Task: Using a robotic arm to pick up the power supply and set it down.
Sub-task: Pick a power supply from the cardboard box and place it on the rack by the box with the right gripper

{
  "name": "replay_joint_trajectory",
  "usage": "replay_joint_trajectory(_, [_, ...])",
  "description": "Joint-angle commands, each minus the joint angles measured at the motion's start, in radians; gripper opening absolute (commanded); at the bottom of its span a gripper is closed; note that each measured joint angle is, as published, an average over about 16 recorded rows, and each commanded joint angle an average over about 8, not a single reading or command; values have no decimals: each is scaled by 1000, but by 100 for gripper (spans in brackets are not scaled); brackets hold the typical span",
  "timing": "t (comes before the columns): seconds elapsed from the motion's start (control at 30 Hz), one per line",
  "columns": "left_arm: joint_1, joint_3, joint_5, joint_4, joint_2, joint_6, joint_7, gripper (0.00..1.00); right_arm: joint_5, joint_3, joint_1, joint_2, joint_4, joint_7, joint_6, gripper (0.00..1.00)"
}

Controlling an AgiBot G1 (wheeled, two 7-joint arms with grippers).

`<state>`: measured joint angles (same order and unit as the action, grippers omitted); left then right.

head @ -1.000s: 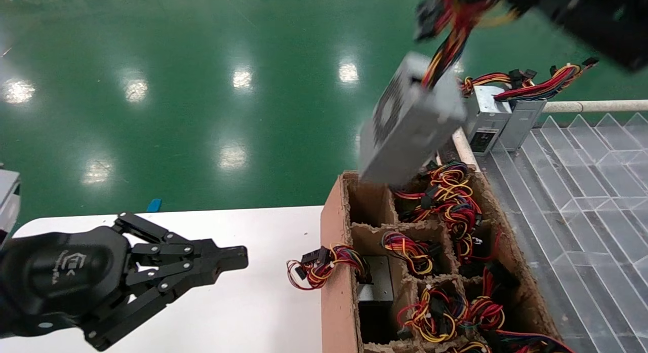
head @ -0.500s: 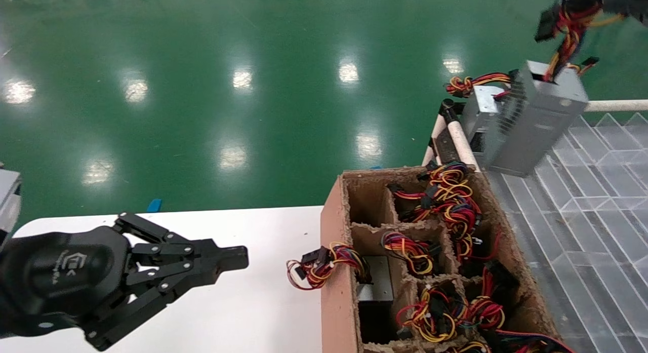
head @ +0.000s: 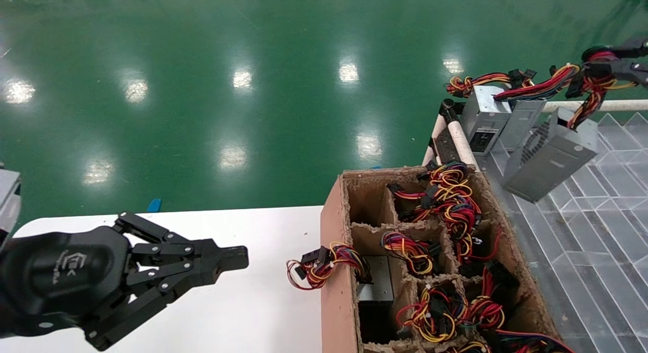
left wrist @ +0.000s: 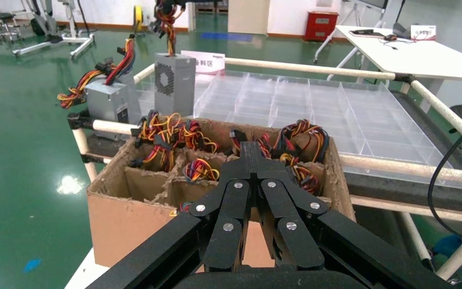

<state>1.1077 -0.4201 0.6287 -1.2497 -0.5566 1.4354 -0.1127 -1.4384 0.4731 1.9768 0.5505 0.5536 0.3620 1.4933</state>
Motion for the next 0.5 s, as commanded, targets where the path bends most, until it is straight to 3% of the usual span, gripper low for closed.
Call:
replay_joint_trajectory(0.03, [0, 0, 0, 0, 0, 0, 0, 0, -11, 6, 7, 12, -36, 20, -4, 0])
replay_joint_trajectory(0.5, [0, 0, 0, 0, 0, 0, 0, 0, -21, 17, 53, 155, -284, 126, -38, 0])
